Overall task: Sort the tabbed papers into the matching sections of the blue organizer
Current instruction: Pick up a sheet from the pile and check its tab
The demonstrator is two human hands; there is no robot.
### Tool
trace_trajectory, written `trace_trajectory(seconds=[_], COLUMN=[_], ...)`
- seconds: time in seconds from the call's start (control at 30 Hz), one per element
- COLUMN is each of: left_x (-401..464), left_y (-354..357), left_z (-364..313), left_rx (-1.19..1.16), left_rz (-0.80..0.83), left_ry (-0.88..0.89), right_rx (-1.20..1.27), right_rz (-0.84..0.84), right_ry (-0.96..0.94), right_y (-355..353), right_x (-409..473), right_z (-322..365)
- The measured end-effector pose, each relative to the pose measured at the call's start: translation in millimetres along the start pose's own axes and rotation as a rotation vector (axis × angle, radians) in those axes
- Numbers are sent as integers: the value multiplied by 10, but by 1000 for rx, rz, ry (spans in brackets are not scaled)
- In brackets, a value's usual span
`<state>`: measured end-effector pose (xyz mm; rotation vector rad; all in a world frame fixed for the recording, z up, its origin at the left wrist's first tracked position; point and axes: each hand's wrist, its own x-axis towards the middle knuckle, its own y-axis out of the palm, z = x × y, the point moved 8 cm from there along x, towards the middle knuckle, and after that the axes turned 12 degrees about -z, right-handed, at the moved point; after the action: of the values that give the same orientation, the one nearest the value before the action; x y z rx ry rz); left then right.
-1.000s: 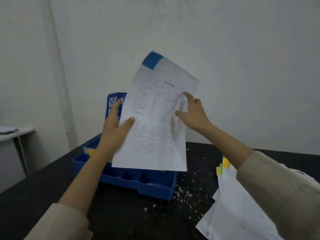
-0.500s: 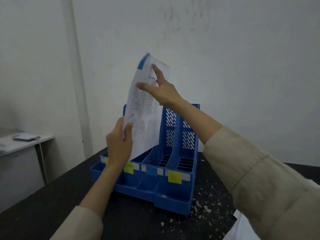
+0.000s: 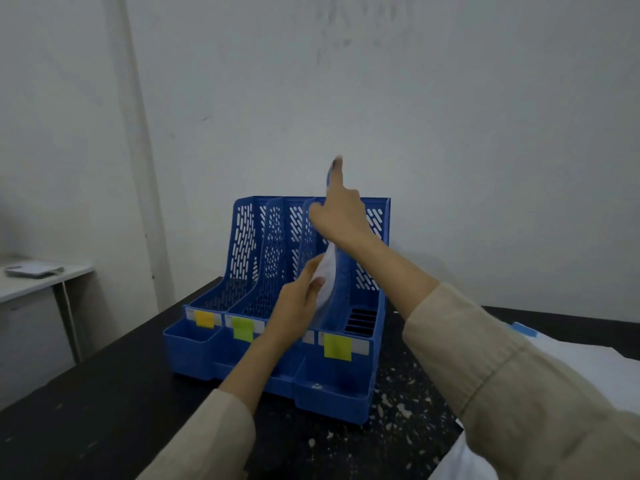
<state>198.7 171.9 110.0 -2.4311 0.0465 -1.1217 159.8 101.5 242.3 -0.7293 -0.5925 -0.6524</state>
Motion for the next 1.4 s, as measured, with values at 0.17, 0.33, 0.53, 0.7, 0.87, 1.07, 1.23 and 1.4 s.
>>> trace_trajectory(seconds=[0.17, 0.33, 0.53, 0.7, 0.87, 1.07, 1.23, 1.4], left_x=[44, 89, -102, -155, -100, -174, -235, -219], left_y=[-93, -98, 173, 203, 157, 195, 218, 216], left_z=[52, 77, 245, 260, 78, 181, 223, 204], left_rx=[115, 131, 266, 385, 273, 292, 450, 476], left_rz=[-8, -2, 386, 526, 405, 412, 545, 522], left_ry=[75, 27, -114, -245, -50, -119, -194, -198], right_rx=[45, -18, -256, -368, -405, -282, -285, -306], right_rz=[-60, -141, -36, 9, 86, 168, 161, 97], right_ry=[-23, -148, -177, -187, -170, -113, -79, -94], right_y=[-99, -97, 103, 124, 272, 353, 118, -237], right_x=[-8, -94, -276, -364, -436, -522, -709, -927], right_z=[-74, -33, -265, -325, -405, -509, -711, -992])
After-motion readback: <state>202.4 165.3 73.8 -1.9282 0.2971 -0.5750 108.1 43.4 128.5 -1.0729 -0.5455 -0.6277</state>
